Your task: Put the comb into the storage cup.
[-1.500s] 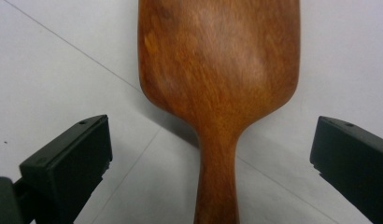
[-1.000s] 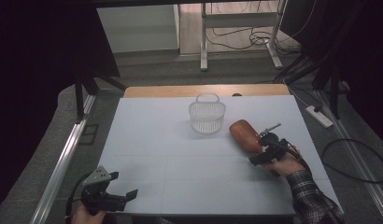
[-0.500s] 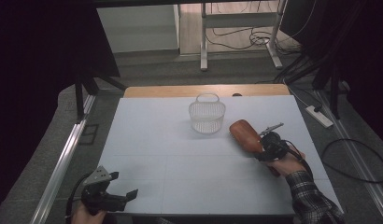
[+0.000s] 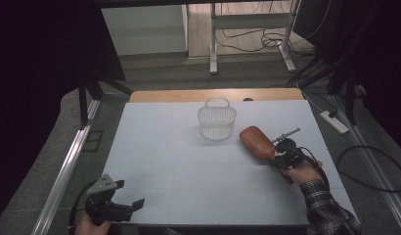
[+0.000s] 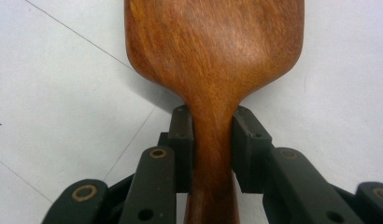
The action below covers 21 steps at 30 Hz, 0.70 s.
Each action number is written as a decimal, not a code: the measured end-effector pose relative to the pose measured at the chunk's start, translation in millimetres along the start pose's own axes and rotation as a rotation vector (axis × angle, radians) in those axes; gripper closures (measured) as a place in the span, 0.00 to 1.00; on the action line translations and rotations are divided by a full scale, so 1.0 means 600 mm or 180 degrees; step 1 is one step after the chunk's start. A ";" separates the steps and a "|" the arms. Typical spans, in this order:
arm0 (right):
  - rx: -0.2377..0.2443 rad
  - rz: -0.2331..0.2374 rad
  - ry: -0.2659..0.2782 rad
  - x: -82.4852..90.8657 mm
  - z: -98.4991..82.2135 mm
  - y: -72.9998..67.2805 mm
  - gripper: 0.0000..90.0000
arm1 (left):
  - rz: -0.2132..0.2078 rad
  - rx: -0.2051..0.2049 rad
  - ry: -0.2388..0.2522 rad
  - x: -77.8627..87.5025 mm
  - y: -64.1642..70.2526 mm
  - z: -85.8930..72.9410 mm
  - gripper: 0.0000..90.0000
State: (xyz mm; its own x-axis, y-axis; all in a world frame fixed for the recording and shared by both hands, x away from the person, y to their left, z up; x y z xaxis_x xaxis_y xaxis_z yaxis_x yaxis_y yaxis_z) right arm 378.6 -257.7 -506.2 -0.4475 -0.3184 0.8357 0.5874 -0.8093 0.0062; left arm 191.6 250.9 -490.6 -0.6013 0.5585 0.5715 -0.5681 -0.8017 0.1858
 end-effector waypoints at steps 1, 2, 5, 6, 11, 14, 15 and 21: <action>-0.0014 0.0013 0.0019 0.001 -0.001 0.000 0.80 | 0.0001 0.0000 0.0000 0.000 0.000 0.000 0.01; -0.0030 0.0024 0.0029 0.002 -0.001 0.000 0.80 | 0.0008 -0.0006 -0.0004 0.000 0.000 0.000 0.01; -0.0058 0.0045 0.0088 0.004 -0.003 0.001 0.80 | 0.0010 -0.0023 -0.0009 -0.001 0.001 0.001 0.01; -0.0061 0.0061 0.0087 0.005 -0.004 0.000 0.80 | 0.0012 -0.0041 -0.0013 0.000 0.001 0.001 0.01; -0.0058 0.0101 0.0130 0.009 -0.005 -0.004 0.80 | -0.0013 -0.0102 -0.0015 -0.002 0.005 0.002 0.01; -0.0073 0.0111 0.0178 0.013 -0.004 -0.006 0.80 | -0.0047 -0.0197 -0.0077 -0.005 0.009 0.003 0.01; -0.0073 0.0111 0.0178 0.013 -0.004 -0.006 0.80 | -0.0047 -0.0197 -0.0077 -0.005 0.009 0.003 0.01; -0.0070 0.0105 0.0312 0.027 -0.005 -0.008 0.80 | -0.0134 -0.0214 0.0008 -0.008 0.011 0.008 0.01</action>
State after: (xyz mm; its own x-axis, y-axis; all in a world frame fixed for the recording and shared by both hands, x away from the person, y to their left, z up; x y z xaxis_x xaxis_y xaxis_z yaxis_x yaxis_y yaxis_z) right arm 366.3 -260.6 -494.5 -0.4926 -0.3910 0.7775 0.5884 -0.8079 -0.0335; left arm 193.4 242.0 -488.1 -0.5775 0.5919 0.5623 -0.6292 -0.7615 0.1555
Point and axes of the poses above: each handheld gripper's, and its own axes: x roughly backward along the jaws, z roughly out of its top, y roughly to its right, the point moved 2 cm from there along -x, roughly forward along the jaws, and after that the axes turned 8 degrees about y, right-handed, at the moved point
